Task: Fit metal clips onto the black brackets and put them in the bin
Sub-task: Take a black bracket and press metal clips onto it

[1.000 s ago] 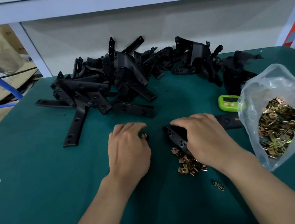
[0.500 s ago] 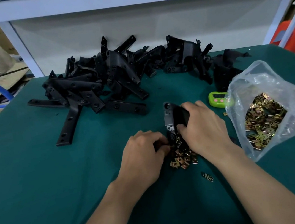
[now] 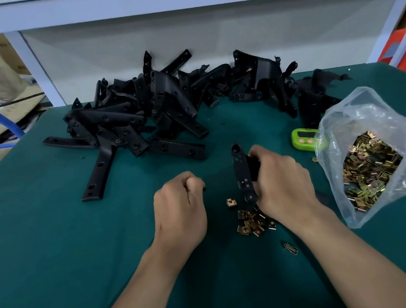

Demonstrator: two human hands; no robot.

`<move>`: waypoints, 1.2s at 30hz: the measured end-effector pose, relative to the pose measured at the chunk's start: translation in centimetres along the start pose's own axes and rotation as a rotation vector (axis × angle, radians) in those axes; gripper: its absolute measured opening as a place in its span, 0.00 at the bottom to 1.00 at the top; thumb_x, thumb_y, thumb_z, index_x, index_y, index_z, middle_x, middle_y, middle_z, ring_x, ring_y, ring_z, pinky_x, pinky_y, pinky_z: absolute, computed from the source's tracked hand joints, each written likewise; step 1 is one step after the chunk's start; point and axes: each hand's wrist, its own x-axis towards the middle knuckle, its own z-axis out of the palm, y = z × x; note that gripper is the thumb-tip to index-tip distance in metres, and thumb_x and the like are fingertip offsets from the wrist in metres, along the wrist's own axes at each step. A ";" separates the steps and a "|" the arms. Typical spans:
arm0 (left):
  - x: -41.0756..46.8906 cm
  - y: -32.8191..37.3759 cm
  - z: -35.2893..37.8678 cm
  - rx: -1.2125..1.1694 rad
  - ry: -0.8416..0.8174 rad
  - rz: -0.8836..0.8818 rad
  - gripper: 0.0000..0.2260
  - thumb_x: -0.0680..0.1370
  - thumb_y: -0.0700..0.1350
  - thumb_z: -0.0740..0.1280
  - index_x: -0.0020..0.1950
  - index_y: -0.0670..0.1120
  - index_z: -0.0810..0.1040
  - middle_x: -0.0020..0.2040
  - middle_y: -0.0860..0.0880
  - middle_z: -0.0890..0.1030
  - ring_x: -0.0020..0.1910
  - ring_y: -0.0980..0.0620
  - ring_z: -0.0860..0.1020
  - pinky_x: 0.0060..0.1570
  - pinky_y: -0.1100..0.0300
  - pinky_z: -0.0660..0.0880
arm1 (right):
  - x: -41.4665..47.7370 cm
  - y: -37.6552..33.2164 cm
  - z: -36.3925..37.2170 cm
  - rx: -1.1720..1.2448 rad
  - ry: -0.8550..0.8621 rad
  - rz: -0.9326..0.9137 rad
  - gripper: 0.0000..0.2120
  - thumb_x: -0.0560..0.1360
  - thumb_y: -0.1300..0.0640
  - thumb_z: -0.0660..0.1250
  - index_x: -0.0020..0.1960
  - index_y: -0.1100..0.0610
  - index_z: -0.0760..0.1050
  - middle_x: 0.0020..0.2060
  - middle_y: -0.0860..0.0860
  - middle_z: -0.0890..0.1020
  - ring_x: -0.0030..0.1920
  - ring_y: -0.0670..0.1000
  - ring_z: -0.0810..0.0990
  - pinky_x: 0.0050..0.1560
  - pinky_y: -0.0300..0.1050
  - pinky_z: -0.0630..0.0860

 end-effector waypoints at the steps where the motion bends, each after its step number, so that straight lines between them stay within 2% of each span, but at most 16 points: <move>1: 0.1 -0.1 0.1 0.031 0.001 -0.005 0.16 0.78 0.44 0.58 0.30 0.49 0.61 0.24 0.54 0.63 0.26 0.55 0.61 0.25 0.62 0.60 | 0.0 0.0 0.0 0.001 -0.009 -0.007 0.12 0.67 0.60 0.68 0.46 0.50 0.68 0.30 0.47 0.75 0.30 0.53 0.72 0.33 0.49 0.64; 3: 0.1 -0.4 0.3 0.100 -0.002 -0.002 0.18 0.80 0.47 0.63 0.30 0.48 0.67 0.26 0.52 0.72 0.26 0.54 0.67 0.26 0.63 0.65 | 0.1 0.1 -0.1 0.007 -0.008 -0.019 0.11 0.67 0.59 0.66 0.46 0.50 0.70 0.30 0.47 0.76 0.32 0.58 0.73 0.34 0.49 0.65; 4: 0.1 -0.4 0.4 0.137 -0.011 0.009 0.16 0.80 0.48 0.65 0.33 0.50 0.73 0.30 0.55 0.77 0.29 0.54 0.72 0.28 0.65 0.68 | 0.1 0.2 -0.1 0.008 -0.001 -0.023 0.10 0.66 0.59 0.65 0.46 0.50 0.70 0.30 0.47 0.75 0.33 0.59 0.73 0.34 0.49 0.66; 6: 0.1 -0.3 0.5 0.147 -0.046 0.014 0.09 0.79 0.48 0.69 0.39 0.54 0.79 0.34 0.63 0.80 0.35 0.59 0.78 0.32 0.70 0.71 | 0.3 0.4 -0.2 0.001 0.001 -0.023 0.11 0.65 0.60 0.64 0.47 0.50 0.71 0.31 0.47 0.75 0.35 0.60 0.74 0.35 0.49 0.67; 11: 0.0 0.1 0.4 0.027 -0.109 -0.010 0.12 0.76 0.40 0.74 0.44 0.59 0.82 0.40 0.68 0.83 0.41 0.69 0.81 0.39 0.78 0.72 | 0.5 0.6 -0.2 0.033 -0.017 -0.018 0.12 0.64 0.59 0.64 0.47 0.50 0.72 0.32 0.47 0.77 0.37 0.61 0.75 0.36 0.49 0.68; 13: 0.0 0.3 0.3 -0.037 -0.108 -0.009 0.15 0.74 0.36 0.75 0.46 0.58 0.82 0.40 0.67 0.84 0.43 0.69 0.82 0.41 0.79 0.72 | 0.4 0.6 -0.1 0.054 -0.018 -0.037 0.12 0.63 0.57 0.62 0.47 0.50 0.72 0.32 0.47 0.77 0.37 0.61 0.76 0.36 0.50 0.70; 16: 0.1 0.5 0.3 -0.080 -0.111 -0.025 0.18 0.74 0.34 0.74 0.50 0.59 0.80 0.41 0.66 0.85 0.43 0.68 0.82 0.41 0.77 0.73 | 0.3 0.3 0.3 0.063 -0.026 -0.078 0.13 0.62 0.54 0.58 0.47 0.49 0.72 0.31 0.47 0.77 0.36 0.60 0.76 0.36 0.50 0.69; 20: 0.1 0.2 0.3 -0.069 -0.070 -0.023 0.17 0.76 0.33 0.73 0.54 0.56 0.83 0.43 0.66 0.85 0.46 0.70 0.81 0.44 0.79 0.72 | 0.4 0.4 0.8 0.018 -0.033 -0.098 0.09 0.68 0.53 0.64 0.48 0.47 0.72 0.33 0.46 0.79 0.38 0.60 0.78 0.36 0.49 0.69; 22: 0.0 0.2 0.3 -0.037 -0.078 -0.019 0.17 0.76 0.32 0.70 0.54 0.55 0.83 0.43 0.65 0.85 0.46 0.71 0.80 0.43 0.80 0.71 | 0.6 0.7 0.9 0.019 -0.015 -0.080 0.09 0.69 0.55 0.66 0.48 0.47 0.72 0.33 0.46 0.79 0.38 0.60 0.78 0.36 0.49 0.69; 25: 0.2 0.2 0.2 -0.001 -0.178 0.002 0.21 0.75 0.31 0.70 0.50 0.60 0.81 0.42 0.66 0.84 0.44 0.70 0.80 0.42 0.78 0.71 | 0.7 1.0 0.8 0.022 0.002 -0.063 0.07 0.69 0.54 0.65 0.47 0.48 0.72 0.32 0.46 0.78 0.36 0.60 0.77 0.35 0.49 0.69; 27: 0.1 0.2 0.4 0.030 -0.227 0.012 0.19 0.73 0.34 0.75 0.48 0.60 0.82 0.41 0.66 0.84 0.43 0.70 0.81 0.42 0.79 0.71 | 0.7 1.0 0.8 0.017 -0.001 -0.063 0.09 0.66 0.53 0.64 0.47 0.48 0.73 0.30 0.45 0.76 0.34 0.59 0.74 0.34 0.48 0.67; 30: -0.2 0.2 0.7 0.096 -0.187 0.017 0.12 0.70 0.47 0.81 0.50 0.58 0.84 0.41 0.63 0.84 0.44 0.67 0.80 0.42 0.80 0.70 | 0.6 1.1 0.9 0.013 -0.014 -0.067 0.11 0.64 0.52 0.60 0.46 0.47 0.73 0.30 0.45 0.74 0.32 0.58 0.71 0.34 0.48 0.65; 33: -0.6 0.2 1.2 0.267 -0.143 0.194 0.11 0.73 0.53 0.77 0.53 0.56 0.85 0.50 0.61 0.80 0.52 0.60 0.75 0.51 0.76 0.66 | 0.7 1.2 0.8 0.005 -0.021 -0.061 0.09 0.65 0.55 0.63 0.45 0.48 0.72 0.30 0.45 0.74 0.32 0.58 0.70 0.33 0.48 0.64; 36: -0.9 0.3 1.4 0.441 -0.146 0.403 0.09 0.72 0.49 0.77 0.51 0.55 0.87 0.50 0.56 0.80 0.51 0.51 0.75 0.55 0.59 0.72 | 0.7 1.3 0.7 0.004 -0.039 -0.049 0.10 0.66 0.58 0.66 0.45 0.48 0.72 0.30 0.45 0.75 0.33 0.58 0.70 0.34 0.48 0.65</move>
